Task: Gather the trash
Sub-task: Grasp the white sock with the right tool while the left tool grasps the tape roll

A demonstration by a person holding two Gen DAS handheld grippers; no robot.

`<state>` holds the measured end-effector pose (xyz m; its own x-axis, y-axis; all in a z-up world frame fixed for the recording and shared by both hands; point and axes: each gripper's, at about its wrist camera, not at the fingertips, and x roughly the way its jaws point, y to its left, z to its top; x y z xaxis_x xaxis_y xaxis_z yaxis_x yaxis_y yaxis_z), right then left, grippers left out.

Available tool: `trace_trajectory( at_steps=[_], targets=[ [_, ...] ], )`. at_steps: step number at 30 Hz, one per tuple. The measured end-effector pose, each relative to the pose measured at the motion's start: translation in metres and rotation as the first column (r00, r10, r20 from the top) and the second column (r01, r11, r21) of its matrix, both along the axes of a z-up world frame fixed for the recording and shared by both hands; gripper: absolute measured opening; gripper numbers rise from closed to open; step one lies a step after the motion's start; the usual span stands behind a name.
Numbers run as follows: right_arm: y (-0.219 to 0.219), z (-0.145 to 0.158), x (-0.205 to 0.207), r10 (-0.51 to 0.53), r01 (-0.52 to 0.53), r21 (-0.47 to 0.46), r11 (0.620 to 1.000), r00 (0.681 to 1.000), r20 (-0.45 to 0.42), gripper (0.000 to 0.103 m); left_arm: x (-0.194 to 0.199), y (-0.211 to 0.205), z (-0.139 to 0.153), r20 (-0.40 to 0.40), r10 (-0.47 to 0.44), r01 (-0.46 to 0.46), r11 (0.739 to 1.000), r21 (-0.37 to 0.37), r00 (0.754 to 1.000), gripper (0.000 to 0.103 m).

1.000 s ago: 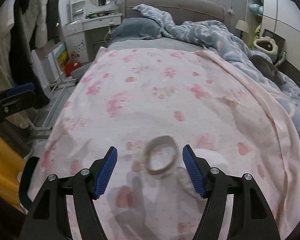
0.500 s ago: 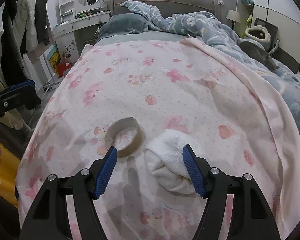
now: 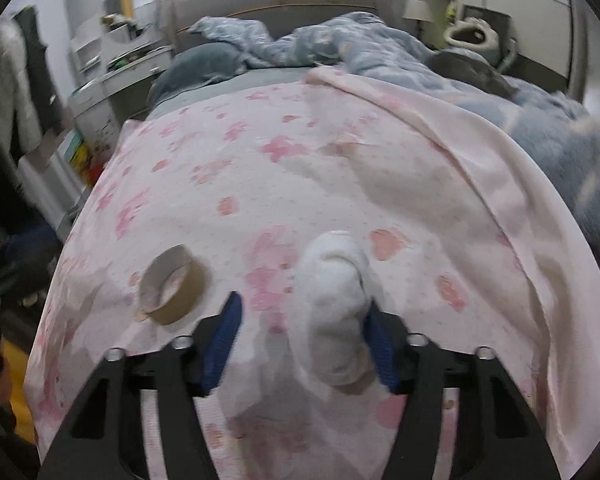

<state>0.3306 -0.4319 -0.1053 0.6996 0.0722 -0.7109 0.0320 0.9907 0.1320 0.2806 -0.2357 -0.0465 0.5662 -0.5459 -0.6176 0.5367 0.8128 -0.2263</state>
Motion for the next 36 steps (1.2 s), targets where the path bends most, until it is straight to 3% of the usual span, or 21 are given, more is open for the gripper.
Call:
trace_trajectory(
  at_steps=[2,5,13,22,33,36],
  targets=[
    [-0.012,-0.002,-0.001,-0.034,0.034,0.016,0.999,0.999,-0.006,0.032,-0.001,-0.008,-0.001,0.01,-0.017,0.017,1.0,0.019,1.0,0.091],
    [-0.024,-0.003,-0.005,-0.052,0.052,0.046,0.998,0.999,-0.003,0.028,-0.002,-0.018,-0.005,0.02,-0.039,0.038,0.998,0.046,0.999,0.091],
    [-0.024,0.018,-0.022,-0.002,-0.006,0.079,0.997,0.995,0.096,0.028,0.001,-0.041,-0.02,0.001,-0.087,0.087,0.994,0.062,0.996,0.09],
    [-0.025,0.028,-0.033,0.03,-0.041,0.099,0.994,0.993,0.113,0.028,0.011,-0.06,-0.033,-0.004,-0.085,0.085,0.991,0.099,0.996,0.081],
    [-0.036,0.022,-0.043,0.048,-0.062,0.129,0.99,0.993,0.106,0.028,0.021,-0.076,-0.05,-0.047,-0.064,0.07,0.986,0.153,0.997,0.058],
    [-0.036,0.02,-0.045,0.062,-0.074,0.137,0.988,0.994,0.093,0.028,0.023,-0.079,-0.053,-0.057,-0.061,0.07,0.983,0.169,0.997,0.056]
  ],
)
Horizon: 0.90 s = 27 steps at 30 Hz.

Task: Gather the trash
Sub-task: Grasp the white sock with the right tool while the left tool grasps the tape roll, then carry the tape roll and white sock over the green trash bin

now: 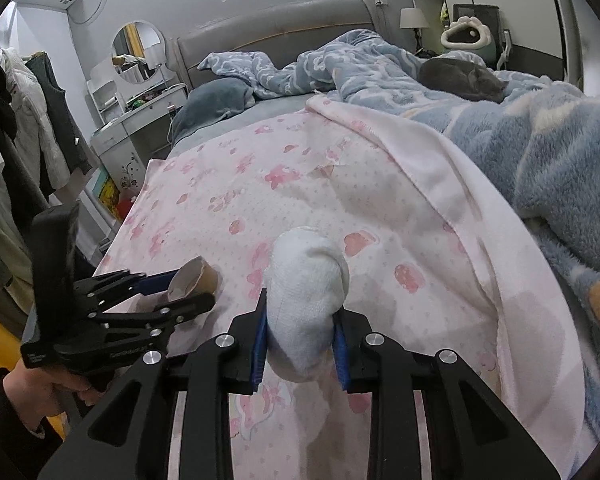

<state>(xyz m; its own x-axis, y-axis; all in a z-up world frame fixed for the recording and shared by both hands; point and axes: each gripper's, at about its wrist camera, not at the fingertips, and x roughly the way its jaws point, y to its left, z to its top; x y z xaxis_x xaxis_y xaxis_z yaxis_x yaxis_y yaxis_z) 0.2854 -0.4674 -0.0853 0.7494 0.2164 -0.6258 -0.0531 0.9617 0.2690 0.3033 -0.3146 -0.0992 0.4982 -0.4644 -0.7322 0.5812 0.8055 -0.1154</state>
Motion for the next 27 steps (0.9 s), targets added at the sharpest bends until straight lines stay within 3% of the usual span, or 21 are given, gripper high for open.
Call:
trace_trajectory(
  at_steps=[8,17,27],
  targets=[
    [0.001,0.003,-0.003,0.016,-0.016,0.022,1.0,1.0,0.0,0.028,0.003,0.0,-0.003,-0.006,0.012,-0.012,1.0,0.0,1.0,0.044],
    [0.02,0.014,-0.002,0.027,-0.027,0.02,0.999,1.0,0.008,0.028,-0.015,0.014,0.017,0.029,-0.031,0.032,0.999,-0.019,0.999,0.044],
    [0.063,0.018,-0.003,0.063,-0.063,-0.003,0.998,0.998,0.002,0.028,-0.037,0.056,0.041,0.013,-0.018,0.019,0.997,-0.078,1.0,0.044]
  ],
)
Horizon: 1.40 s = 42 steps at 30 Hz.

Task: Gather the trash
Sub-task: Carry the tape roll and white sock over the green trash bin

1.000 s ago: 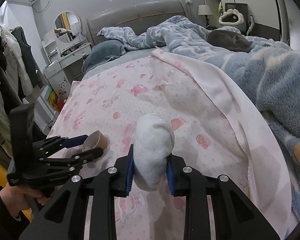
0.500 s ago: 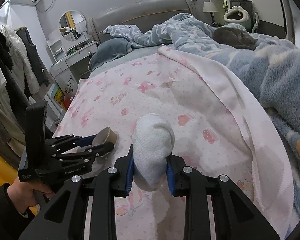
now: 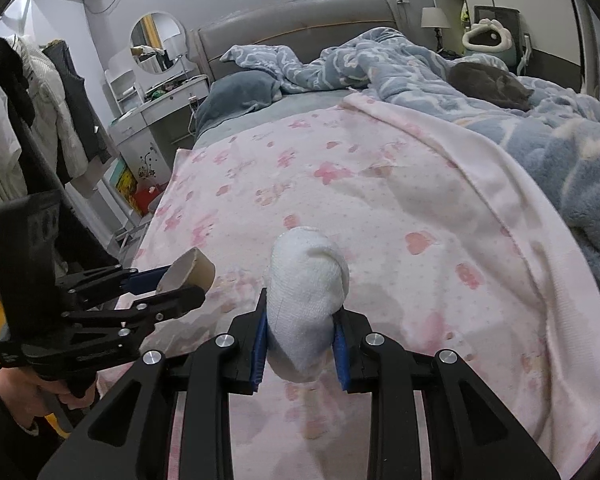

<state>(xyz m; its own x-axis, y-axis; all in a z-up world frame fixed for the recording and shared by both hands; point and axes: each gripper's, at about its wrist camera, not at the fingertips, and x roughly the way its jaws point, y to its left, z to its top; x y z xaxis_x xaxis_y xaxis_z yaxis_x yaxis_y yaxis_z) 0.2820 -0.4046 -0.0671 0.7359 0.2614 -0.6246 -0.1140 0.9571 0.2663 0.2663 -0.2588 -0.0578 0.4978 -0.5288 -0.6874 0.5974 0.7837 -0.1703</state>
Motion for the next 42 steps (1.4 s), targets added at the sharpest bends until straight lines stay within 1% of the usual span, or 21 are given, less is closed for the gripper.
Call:
trace_trajectory(
  at_steps=[7,11,15,21,30,34,38,42],
  targets=[
    [0.04,0.006,-0.005,0.05,-0.05,-0.005,0.999,0.999,0.013,0.028,-0.025,0.031,0.006,-0.006,0.016,-0.016,1.0,0.026,1.0,0.044],
    [0.063,0.006,-0.009,0.078,-0.078,-0.013,0.997,0.997,0.011,0.028,-0.037,0.05,0.012,0.005,0.028,-0.028,0.999,0.045,1.0,0.044],
    [0.082,0.005,-0.012,0.099,-0.099,-0.011,0.995,0.995,0.005,0.028,-0.045,0.074,0.017,0.019,0.06,-0.061,0.996,0.066,0.998,0.044],
    [0.112,0.006,-0.014,0.132,-0.132,-0.009,0.991,0.991,0.005,0.028,-0.052,0.107,0.018,0.008,0.111,-0.111,0.991,0.077,0.994,0.044],
    [0.164,0.0,-0.019,0.216,-0.216,-0.015,0.976,0.976,-0.024,0.028,-0.062,0.15,0.003,-0.052,0.164,-0.156,0.979,0.133,0.985,0.044],
    [0.186,-0.006,-0.018,0.246,-0.247,-0.022,0.969,0.968,-0.048,0.028,-0.065,0.176,-0.007,-0.077,0.196,-0.18,0.968,0.177,0.978,0.044],
    [0.21,-0.011,-0.016,0.276,-0.279,-0.029,0.96,0.959,-0.064,0.028,-0.064,0.201,-0.016,-0.102,0.236,-0.21,0.954,0.212,0.966,0.044],
    [0.231,-0.014,-0.013,0.311,-0.314,-0.036,0.949,0.947,-0.073,0.028,-0.061,0.228,-0.03,-0.143,0.297,-0.254,0.932,0.257,0.944,0.044]
  ],
)
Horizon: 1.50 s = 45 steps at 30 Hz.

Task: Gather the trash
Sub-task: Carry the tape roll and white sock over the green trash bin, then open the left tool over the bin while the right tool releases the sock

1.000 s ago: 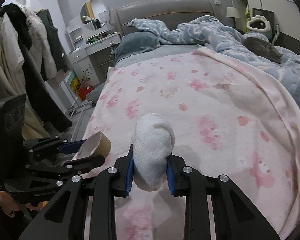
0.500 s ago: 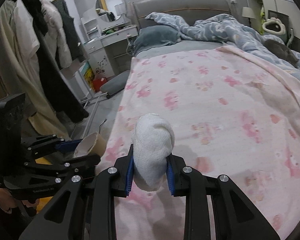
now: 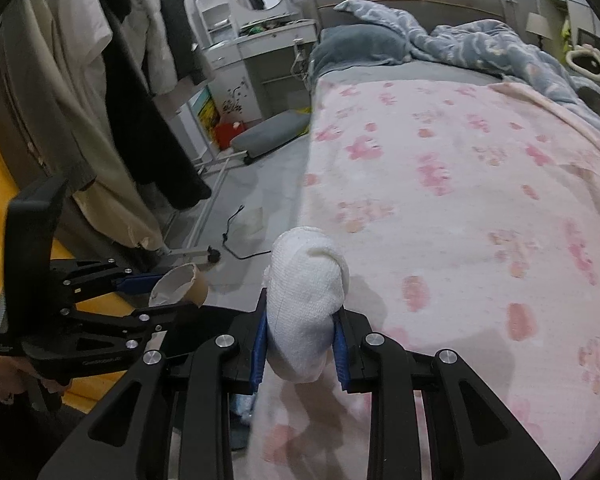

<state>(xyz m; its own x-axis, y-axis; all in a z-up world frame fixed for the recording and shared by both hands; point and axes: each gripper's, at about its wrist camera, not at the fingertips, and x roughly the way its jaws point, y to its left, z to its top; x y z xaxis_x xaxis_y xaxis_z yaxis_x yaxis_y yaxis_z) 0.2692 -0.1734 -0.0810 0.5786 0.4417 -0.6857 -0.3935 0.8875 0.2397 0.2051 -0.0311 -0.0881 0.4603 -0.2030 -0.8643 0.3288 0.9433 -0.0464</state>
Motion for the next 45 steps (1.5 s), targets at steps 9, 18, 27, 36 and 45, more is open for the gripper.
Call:
trace_trajectory(
  at_steps=[9,18,27,36,45],
  targets=[
    [0.052,-0.009,0.008,0.094,-0.095,-0.025,0.995,0.995,-0.025,0.028,0.002,0.045,-0.031,-0.104,0.069,-0.065,0.997,0.048,0.992,0.044],
    [0.089,-0.022,0.013,0.147,-0.15,-0.049,0.987,0.987,-0.063,0.028,-0.001,0.079,-0.059,-0.195,0.108,-0.094,0.993,0.078,0.975,0.044],
    [0.115,-0.039,0.017,0.178,-0.187,-0.08,0.979,0.978,-0.114,0.028,-0.005,0.101,-0.082,-0.305,0.123,-0.114,0.992,0.046,0.944,0.05],
    [0.136,-0.058,0.024,0.197,-0.218,-0.111,0.97,0.964,-0.178,0.028,-0.008,0.113,-0.074,-0.275,0.125,-0.127,0.992,0.01,0.953,0.081],
    [0.159,-0.086,0.028,0.214,-0.26,-0.153,0.954,0.94,-0.265,0.028,-0.006,0.131,-0.057,-0.195,0.167,-0.167,0.986,0.016,0.967,0.084]
  ],
)
